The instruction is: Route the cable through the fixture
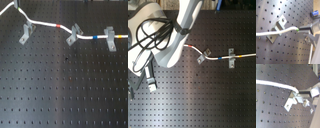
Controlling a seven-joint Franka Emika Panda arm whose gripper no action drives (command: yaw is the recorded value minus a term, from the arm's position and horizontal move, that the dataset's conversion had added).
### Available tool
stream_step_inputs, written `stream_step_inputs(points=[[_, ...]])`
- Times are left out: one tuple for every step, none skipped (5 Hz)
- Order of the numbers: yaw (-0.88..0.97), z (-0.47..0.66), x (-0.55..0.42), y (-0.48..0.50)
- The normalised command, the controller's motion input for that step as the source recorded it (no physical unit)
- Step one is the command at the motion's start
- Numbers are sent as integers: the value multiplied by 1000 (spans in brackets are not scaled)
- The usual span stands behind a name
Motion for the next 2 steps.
stream_step_inputs(points=[[491,-102,270,130],[483,-35,231,76]])
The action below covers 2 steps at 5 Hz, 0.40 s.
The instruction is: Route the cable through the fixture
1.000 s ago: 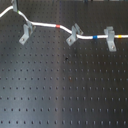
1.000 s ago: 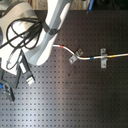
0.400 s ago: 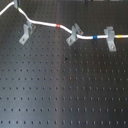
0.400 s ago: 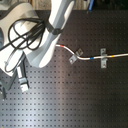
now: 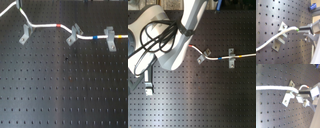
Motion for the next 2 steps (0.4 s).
stream_step_inputs(points=[[-60,-6,0,0],[-234,222,-391,-65]])
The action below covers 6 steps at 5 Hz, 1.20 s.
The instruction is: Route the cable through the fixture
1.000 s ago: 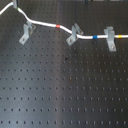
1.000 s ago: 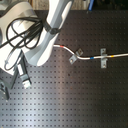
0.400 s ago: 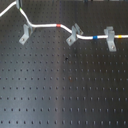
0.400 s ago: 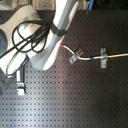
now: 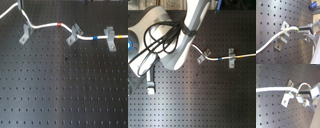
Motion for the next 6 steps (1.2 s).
stream_step_inputs(points=[[-271,246,-355,-38],[-23,207,-91,82],[0,206,76,88],[-63,398,53,-37],[-91,383,-64,-89],[-151,368,-247,-85]])
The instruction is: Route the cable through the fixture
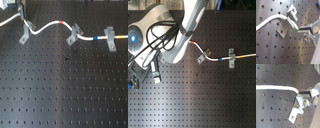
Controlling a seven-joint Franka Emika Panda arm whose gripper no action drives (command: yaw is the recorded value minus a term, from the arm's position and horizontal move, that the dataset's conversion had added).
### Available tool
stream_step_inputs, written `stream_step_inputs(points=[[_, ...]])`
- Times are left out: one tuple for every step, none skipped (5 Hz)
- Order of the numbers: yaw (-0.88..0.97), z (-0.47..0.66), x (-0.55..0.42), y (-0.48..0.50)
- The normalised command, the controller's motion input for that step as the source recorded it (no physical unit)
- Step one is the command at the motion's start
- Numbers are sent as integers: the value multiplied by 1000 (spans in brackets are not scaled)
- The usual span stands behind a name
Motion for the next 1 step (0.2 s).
stream_step_inputs(points=[[-89,282,-317,-87]])
